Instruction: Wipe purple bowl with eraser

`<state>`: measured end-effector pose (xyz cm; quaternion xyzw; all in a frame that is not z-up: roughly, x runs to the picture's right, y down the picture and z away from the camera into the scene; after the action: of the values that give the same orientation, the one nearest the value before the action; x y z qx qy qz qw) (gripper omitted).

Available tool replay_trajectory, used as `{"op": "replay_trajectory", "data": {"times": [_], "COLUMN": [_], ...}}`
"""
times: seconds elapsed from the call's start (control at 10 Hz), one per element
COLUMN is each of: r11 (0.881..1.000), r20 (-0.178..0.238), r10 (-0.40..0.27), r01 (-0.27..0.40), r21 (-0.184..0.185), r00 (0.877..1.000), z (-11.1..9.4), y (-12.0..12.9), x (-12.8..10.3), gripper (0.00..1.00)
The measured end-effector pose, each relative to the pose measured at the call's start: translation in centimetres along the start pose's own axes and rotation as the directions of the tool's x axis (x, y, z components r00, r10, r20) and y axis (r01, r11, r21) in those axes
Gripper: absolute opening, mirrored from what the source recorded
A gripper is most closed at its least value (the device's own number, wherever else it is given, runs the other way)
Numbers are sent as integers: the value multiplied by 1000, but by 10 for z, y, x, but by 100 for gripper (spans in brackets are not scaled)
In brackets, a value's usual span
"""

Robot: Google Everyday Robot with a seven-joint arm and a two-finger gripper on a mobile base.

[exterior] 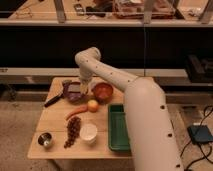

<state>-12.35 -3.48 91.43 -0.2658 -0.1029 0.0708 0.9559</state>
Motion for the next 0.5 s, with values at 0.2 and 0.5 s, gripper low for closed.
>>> {"op": "replay_trajectory", "data": {"times": [0.2, 0.5], "r11": [1000, 998], "r20": [26, 47], "r10": [-18, -64], "r01": [17, 65], "r21": [12, -7], "r00": [1000, 997], "z": [3, 20], "y": [-21, -40], "x": [-6, -43], "gripper": [18, 18]}}
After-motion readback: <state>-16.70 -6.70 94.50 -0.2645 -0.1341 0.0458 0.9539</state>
